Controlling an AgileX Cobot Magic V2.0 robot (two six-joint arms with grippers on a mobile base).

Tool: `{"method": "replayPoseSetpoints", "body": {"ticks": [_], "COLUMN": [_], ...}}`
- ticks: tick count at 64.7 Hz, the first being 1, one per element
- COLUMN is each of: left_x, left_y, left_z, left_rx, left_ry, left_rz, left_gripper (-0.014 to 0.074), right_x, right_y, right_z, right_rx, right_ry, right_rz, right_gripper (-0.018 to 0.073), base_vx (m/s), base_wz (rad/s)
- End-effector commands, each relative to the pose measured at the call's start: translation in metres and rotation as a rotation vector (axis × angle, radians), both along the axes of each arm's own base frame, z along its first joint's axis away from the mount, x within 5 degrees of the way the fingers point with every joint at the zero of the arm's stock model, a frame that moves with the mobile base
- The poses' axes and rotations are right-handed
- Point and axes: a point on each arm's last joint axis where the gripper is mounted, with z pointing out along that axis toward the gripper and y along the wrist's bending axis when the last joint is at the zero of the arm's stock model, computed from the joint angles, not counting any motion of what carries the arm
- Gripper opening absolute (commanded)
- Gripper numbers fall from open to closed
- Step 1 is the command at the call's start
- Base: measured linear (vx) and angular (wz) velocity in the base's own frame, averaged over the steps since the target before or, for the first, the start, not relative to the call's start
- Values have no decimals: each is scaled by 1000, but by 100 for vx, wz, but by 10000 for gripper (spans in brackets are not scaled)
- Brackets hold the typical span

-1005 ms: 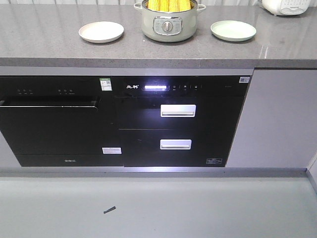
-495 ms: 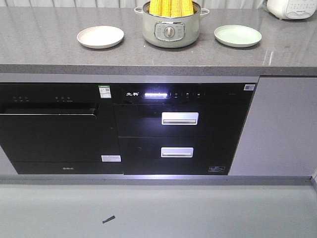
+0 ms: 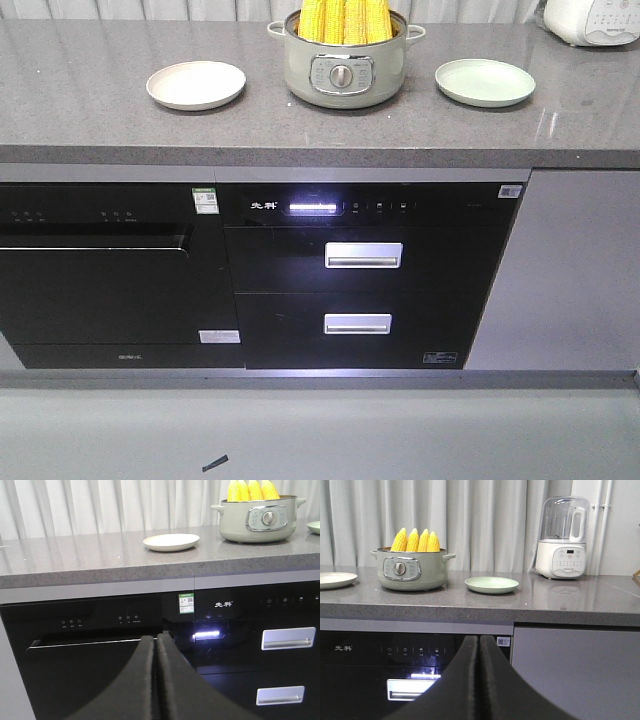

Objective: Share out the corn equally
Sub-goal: 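Drive closer and center the base in front of the corn pot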

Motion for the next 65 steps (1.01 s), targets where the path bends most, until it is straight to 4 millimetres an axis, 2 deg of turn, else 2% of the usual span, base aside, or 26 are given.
{"method": "replayPoseSetpoints", "body": {"ticks": [1, 65], "left_x": [-1, -1], "left_y": [0, 0], "left_z": [9, 9], "left_rx": [-11, -11], "left_ry": [-96, -96], "left_rz": [4, 4], "left_gripper": [-6, -6], "right_x": [-1, -1], "right_y": [0, 0], "right_z": [4, 4], "right_rx": [-19, -19], "right_ry": [-70, -70], "right_rz": [-6, -6], "right_gripper": [-4, -4], "base_vx": [12, 13], "base_wz": [-1, -1]}}
